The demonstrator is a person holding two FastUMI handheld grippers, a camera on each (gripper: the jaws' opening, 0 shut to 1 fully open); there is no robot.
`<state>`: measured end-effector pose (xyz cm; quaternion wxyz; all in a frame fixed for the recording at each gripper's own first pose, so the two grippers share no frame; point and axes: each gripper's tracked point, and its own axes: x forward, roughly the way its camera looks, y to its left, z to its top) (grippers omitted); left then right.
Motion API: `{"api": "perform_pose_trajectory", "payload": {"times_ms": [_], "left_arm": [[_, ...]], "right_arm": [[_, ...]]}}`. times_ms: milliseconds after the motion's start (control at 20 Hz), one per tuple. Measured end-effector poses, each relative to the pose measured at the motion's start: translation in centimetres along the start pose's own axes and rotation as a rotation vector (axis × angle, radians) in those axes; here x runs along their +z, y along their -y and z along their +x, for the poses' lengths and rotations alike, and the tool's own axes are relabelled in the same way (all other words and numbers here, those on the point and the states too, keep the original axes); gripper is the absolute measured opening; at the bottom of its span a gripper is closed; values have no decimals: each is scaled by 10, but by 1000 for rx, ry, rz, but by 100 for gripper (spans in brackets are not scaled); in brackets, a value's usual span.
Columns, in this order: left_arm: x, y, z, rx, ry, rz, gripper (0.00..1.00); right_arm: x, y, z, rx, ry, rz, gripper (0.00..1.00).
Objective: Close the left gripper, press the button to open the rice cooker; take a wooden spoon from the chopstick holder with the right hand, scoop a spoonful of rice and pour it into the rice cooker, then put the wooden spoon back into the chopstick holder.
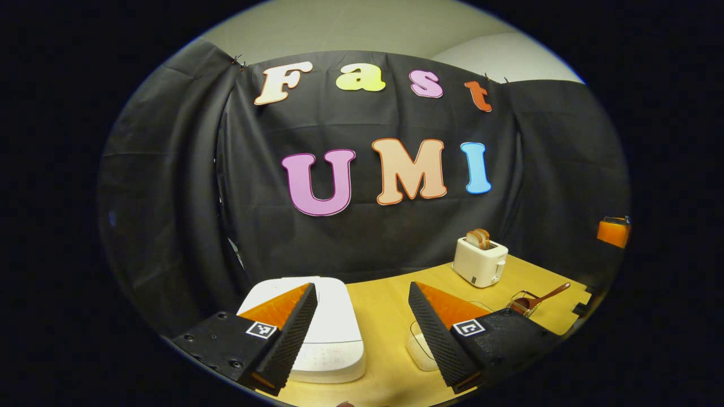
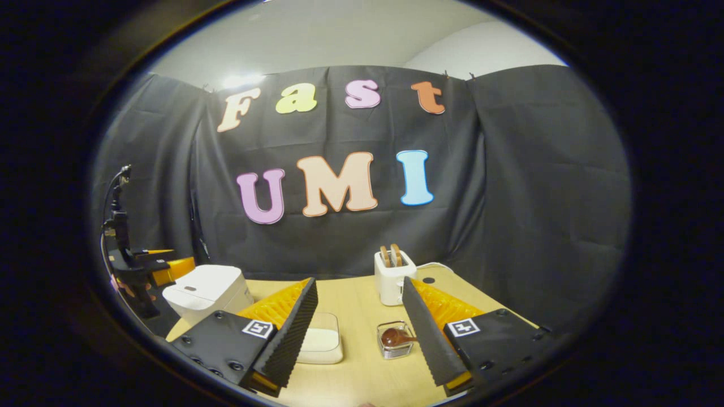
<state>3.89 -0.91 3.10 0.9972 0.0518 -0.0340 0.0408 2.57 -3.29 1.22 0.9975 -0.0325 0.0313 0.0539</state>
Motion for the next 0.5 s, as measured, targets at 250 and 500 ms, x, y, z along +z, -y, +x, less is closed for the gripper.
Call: {"api": "perform_pose_trajectory", "payload": {"times_ms": [250,500], "left_arm": [[-11,19,-13,-3,-39,0,96],[-8,37,-15,1,-32,-11,96]], "right_arm": [[-14,5,-6,24,-31,-8,94],[-14,17,-8,43,-33,9,94]]}}
